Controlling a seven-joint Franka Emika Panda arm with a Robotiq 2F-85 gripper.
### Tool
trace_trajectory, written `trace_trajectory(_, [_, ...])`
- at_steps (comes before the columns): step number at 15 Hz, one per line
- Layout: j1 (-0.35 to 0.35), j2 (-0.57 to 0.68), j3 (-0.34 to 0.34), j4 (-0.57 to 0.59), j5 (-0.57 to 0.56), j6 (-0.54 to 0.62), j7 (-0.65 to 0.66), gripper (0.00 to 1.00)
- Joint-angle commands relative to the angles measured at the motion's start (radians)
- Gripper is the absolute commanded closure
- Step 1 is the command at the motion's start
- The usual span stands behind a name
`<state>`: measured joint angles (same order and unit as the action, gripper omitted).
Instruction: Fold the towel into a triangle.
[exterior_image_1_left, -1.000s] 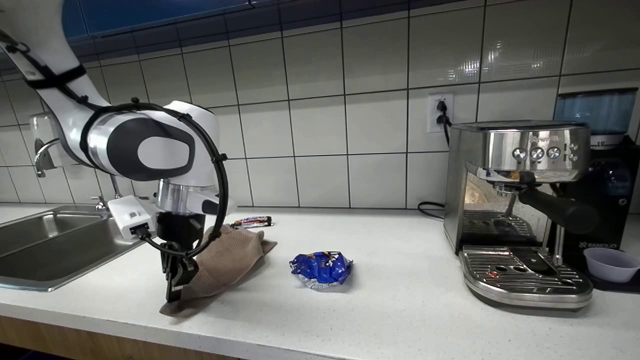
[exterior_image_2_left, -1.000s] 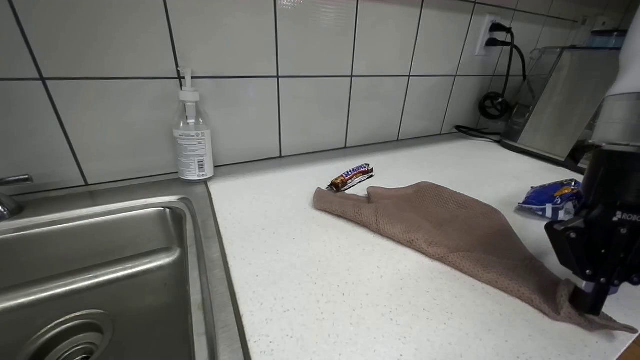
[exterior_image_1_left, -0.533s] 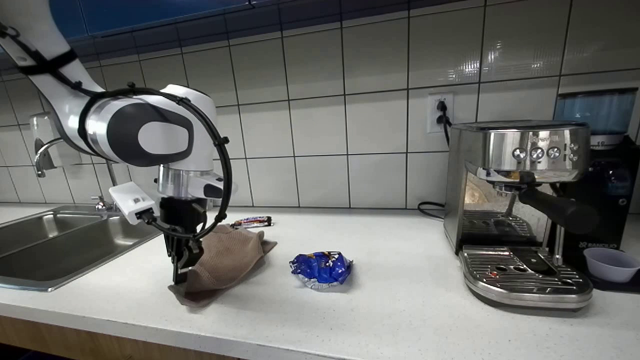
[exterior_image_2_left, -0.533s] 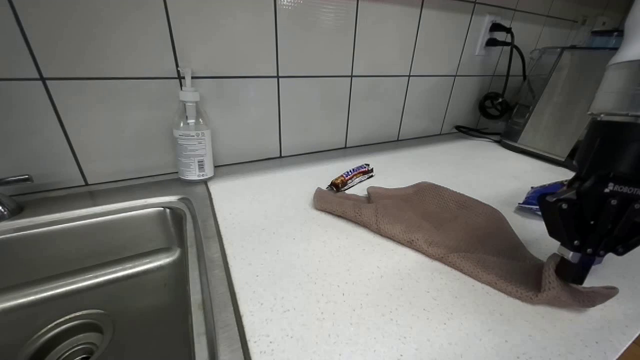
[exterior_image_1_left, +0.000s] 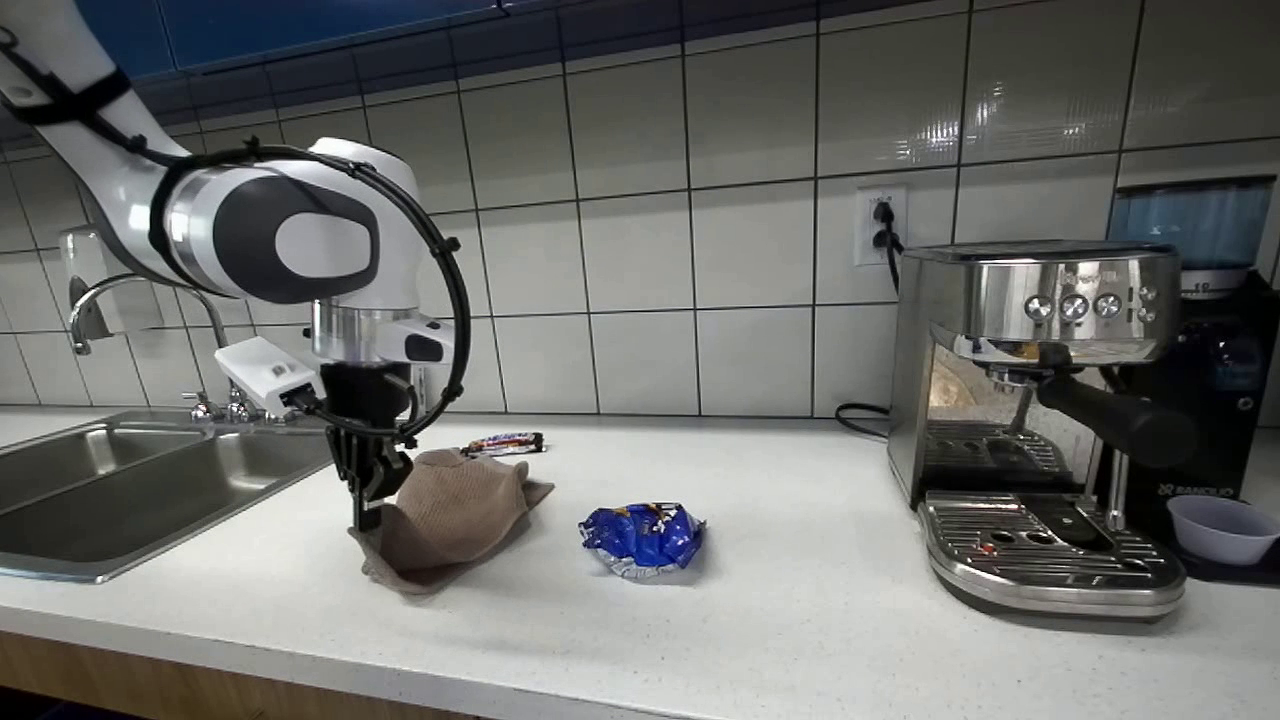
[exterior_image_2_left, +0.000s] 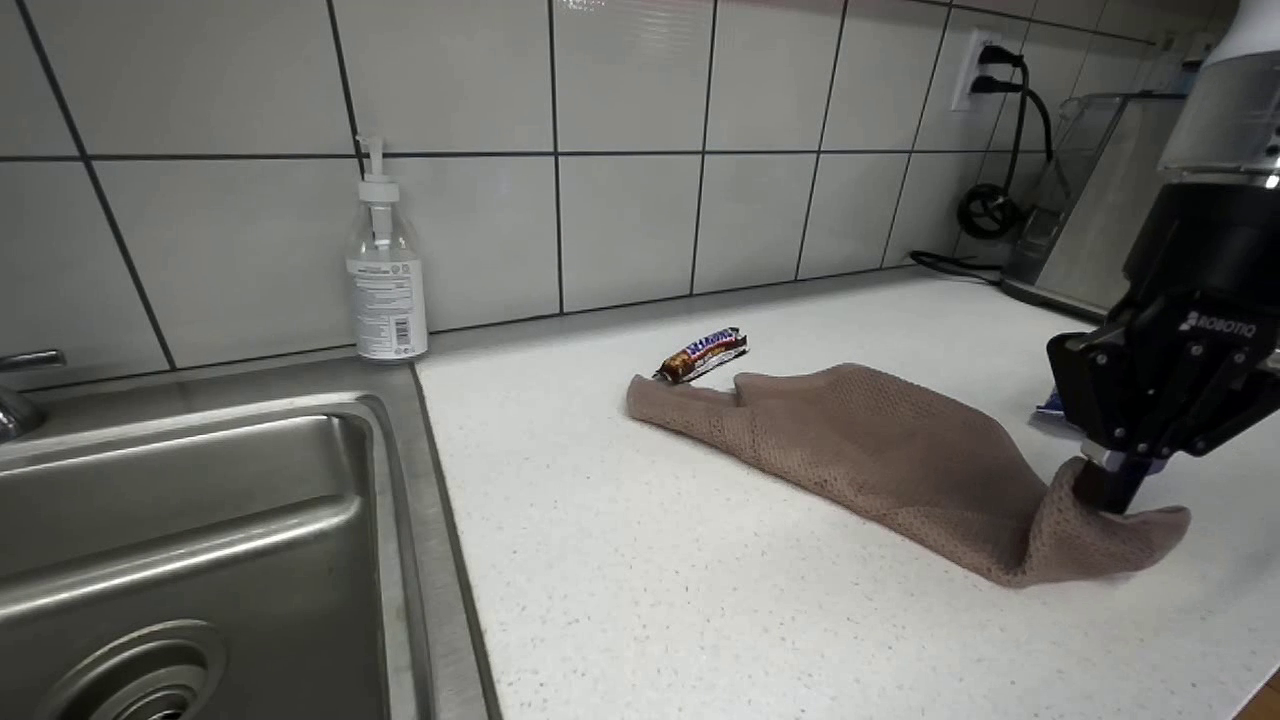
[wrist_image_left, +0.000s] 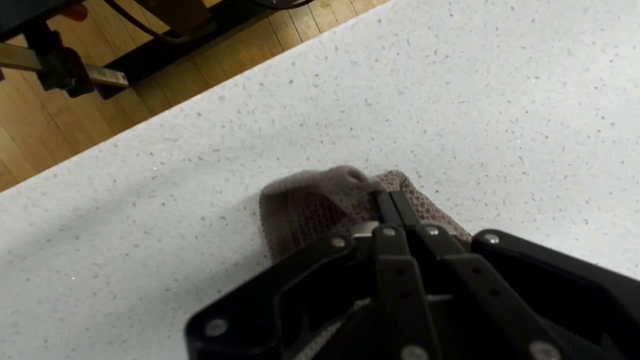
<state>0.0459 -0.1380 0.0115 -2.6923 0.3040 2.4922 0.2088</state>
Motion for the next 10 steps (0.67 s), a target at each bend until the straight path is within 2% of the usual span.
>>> trace_trajectory(1, [0.003,-0.027,0.020,0.021,-0.026,-0.012,0.006,1.00])
trace_trajectory(10, [0.022,-0.013,0.047,0.090,-0.052,-0.015,-0.001,1.00])
